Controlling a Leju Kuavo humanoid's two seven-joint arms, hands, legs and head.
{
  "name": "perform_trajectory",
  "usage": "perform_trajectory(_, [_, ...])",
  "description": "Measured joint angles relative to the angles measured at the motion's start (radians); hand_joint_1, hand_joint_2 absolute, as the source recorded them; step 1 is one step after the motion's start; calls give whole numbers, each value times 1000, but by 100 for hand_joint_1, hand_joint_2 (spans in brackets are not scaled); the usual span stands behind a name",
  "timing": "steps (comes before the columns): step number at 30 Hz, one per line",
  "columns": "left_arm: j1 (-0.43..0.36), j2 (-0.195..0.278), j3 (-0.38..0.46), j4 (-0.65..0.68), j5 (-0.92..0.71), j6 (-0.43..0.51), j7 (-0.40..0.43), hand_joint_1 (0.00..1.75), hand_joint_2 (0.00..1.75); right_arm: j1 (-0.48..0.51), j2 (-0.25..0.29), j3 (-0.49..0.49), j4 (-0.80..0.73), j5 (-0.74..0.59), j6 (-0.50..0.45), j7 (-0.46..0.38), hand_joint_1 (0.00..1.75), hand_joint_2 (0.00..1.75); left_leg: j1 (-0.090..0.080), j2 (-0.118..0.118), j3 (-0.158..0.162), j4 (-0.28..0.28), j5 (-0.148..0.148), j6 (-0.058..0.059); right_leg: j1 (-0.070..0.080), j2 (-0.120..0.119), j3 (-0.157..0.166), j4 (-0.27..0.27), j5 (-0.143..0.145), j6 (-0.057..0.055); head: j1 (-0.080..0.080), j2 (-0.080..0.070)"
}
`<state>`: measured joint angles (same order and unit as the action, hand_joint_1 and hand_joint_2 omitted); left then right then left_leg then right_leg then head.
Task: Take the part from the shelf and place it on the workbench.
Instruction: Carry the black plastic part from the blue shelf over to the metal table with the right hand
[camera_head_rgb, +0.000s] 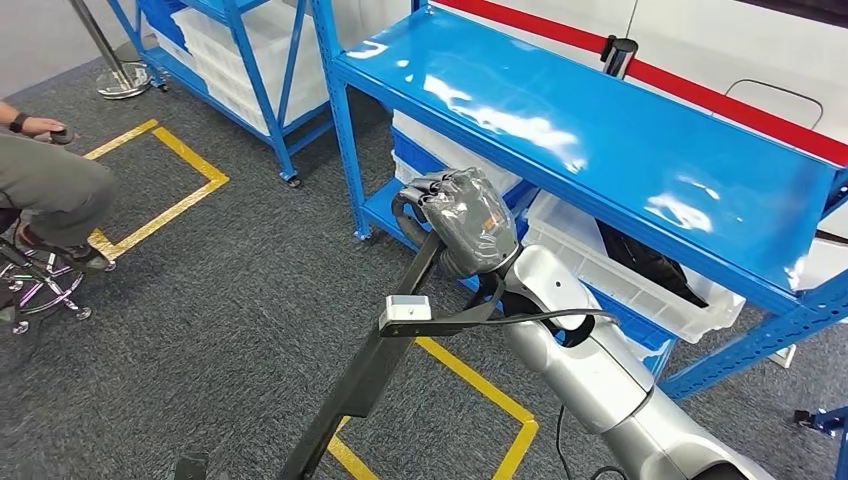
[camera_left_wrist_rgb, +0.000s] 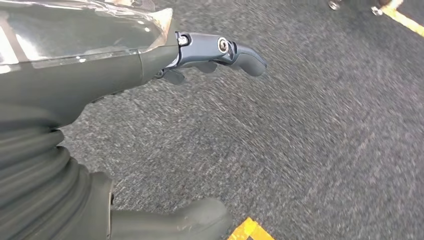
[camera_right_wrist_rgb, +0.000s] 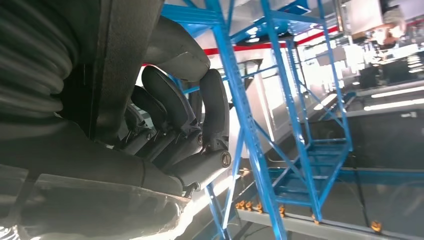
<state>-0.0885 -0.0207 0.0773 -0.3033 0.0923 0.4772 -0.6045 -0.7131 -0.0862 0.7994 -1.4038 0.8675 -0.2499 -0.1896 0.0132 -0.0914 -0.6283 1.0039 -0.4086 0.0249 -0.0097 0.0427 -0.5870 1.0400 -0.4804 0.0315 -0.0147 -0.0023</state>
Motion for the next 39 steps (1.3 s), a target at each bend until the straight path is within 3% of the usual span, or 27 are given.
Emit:
perform_trajectory(2, [1, -1, 0, 0, 0, 0, 1, 0, 175, 0, 0, 0, 0, 0, 0, 0, 162, 175, 0, -15, -6, 1, 3, -10, 4, 7, 15, -33, 12, -10, -1, 0])
perform_trajectory(4, [4, 1, 0, 0, -1, 0, 2, 0, 175, -1, 2, -1, -1, 0, 0, 0, 162, 175, 2, -20, -10, 2, 3, -21, -1, -10, 18, -36, 17, -22, -1, 0])
perform_trajectory(6, [4, 2, 0, 0, -2, 0, 3, 0, 175, -3, 7, -1, -1, 0, 1, 0, 162, 175, 0, 20, -34, 52, -30, -31, -9, -29, 23, -43, 22, -39, -5, 0])
perform_trajectory(8, [3, 3, 0, 0, -3, 0, 3, 0, 175, -4, 8, -1, -2, 0, 6, 0, 162, 175, 1, 70, -93, 175, -95, -40, -9, -49, 25, -45, 21, -50, -9, 0])
perform_trajectory(10, [3, 3, 0, 0, -3, 0, 4, 0, 175, -3, 6, 0, -2, 0, 14, 0, 162, 175, 7, 85, -142, 274, -128, -48, -7, -70, 26, -45, 19, -51, -8, 0])
perform_trajectory(11, [3, 3, 0, 0, -3, 0, 4, 0, 175, -3, 5, 1, -2, 0, 16, 0, 162, 175, 10, 89, -143, 274, -118, -52, -6, -80, 26, -45, 18, -51, -9, 0])
perform_trajectory(12, [3, 4, 0, 0, -3, 0, 4, 0, 175, -3, 5, 1, -2, 1, 17, 0, 162, 175, 13, 95, -124, 238, -94, -54, -6, -89, 27, -44, 17, -50, -9, 0])
perform_trajectory(14, [2, 5, 1, 0, -3, 0, 4, 0, 175, -4, 5, 1, -2, 1, 17, 0, 162, 175, 14, 126, -48, 102, -37, -54, -2, -104, 29, -42, 13, -45, -9, 0])
perform_trajectory(16, [0, 5, 1, 0, -4, 0, 4, 0, 175, -7, 5, 0, -2, 2, 18, 0, 162, 175, 10, 146, -1, 16, -13, -45, 6, -117, 31, -40, 7, -36, -7, 0])
perform_trajectory(18, [0, 5, 2, 0, -6, -1, 4, 0, 175, -9, 5, 0, -2, 4, 18, 0, 162, 175, 4, 132, -1, 6, -12, -31, 12, -132, 34, -42, 4, -26, -3, 0])
perform_trajectory(20, [0, 4, 4, 0, -7, -2, 5, 0, 175, -9, 5, -1, -3, 5, 19, 0, 162, 175, 5, 115, 1, 0, -6, -16, 11, -123, 27, -29, -8, -16, -1, 0])
perform_trajectory(22, [-2, 4, 6, 0, -9, -3, 6, 0, 175, -8, 2, -2, -4, 7, 19, 0, 162, 175, 7, 99, 3, -6, -1, -3, 7, -83, -14, 57, -53, -18, 0, 0])
perform_trajectory(24, [-5, 4, 7, 0, -12, -3, 7, 0, 175, -5, -5, -2, -4, 8, 19, 0, 162, 175, 6, 79, 2, -7, 0, 3, 5, -54, -84, 204, -110, -23, 2, 0])
perform_trajectory(25, [-6, 4, 7, 0, -14, -3, 8, 0, 175, -2, -9, -2, -4, 9, 19, 0, 162, 175, 6, 67, 2, -6, 0, 4, 4, -49, -111, 257, -124, -21, 2, 0])
perform_trajectory(26, [-6, 4, 7, 0, -16, -4, 8, 0, 175, 0, -12, -2, -4, 10, 20, 1, 162, 175, 6, 56, 2, -6, 0, 4, 4, -47, -121, 272, -122, -15, 2, 0])
perform_trajectory(27, [-6, 3, 7, 0, -18, -4, 9, 0, 175, 1, -14, -3, -5, 12, 20, 1, 162, 175, 6, 45, 3, -6, 0, 4, 3, -44, -111, 243, -102, -8, 2, 0])
perform_trajectory(29, [-8, 2, 7, 0, -20, -4, 10, 0, 175, 0, -16, -4, -7, 13, 20, 2, 162, 175, 6, 23, 3, -3, -1, 1, -2, -25, -47, 99, -38, 6, 3, 0])
perform_trajectory(30, [-10, 2, 7, 0, -22, -5, 12, 0, 175, -1, -17, -5, -8, 13, 21, 3, 162, 175, 5, 13, 1, 0, -1, -2, -5, -12, -18, 34, -12, 7, 3, 0])
perform_trajectory(32, [-11, 3, 7, 0, -27, -5, 16, 0, 175, -1, -20, -6, -11, 15, 24, 4, 162, 175, 2, -1, -4, 3, -1, -12, -6, 2, 6, -23, 9, 0, 2, 0])
perform_trajectory(34, [-11, 5, 7, 0, -34, -6, 21, 0, 175, -2, -20, -6, -14, 14, 36, 3, 162, 175, 5, -10, -8, 1, 0, -24, -7, -11, 9, -26, 13, -14, 2, 0])
perform_trajectory(36, [-13, 6, 7, 0, -39, -6, 24, 0, 175, -9, -20, -5, -19, 8, 54, -1, 162, 175, 6, 19, -24, 32, -21, -34, -12, -24, 14, -30, 17, -29, -1, 0])
perform_trajectory(38, [-17, 6, 6, 0, -42, -6, 25, 0, 175, -18, -20, -5, -23, 6, 69, -4, 162, 175, 5, 65, -75, 141, -80, -41, -11, -38, 17, -32, 17, -39, -5, 0])
perform_trajectory(39, [-19, 7, 6, 0, -44, -6, 26, 0, 175, -22, -20, -5, -23, 7, 75, -5, 162, 175, 6, 78, -110, 212, -112, -44, -9, -46, 17, -32, 16, -43, -7, 0])
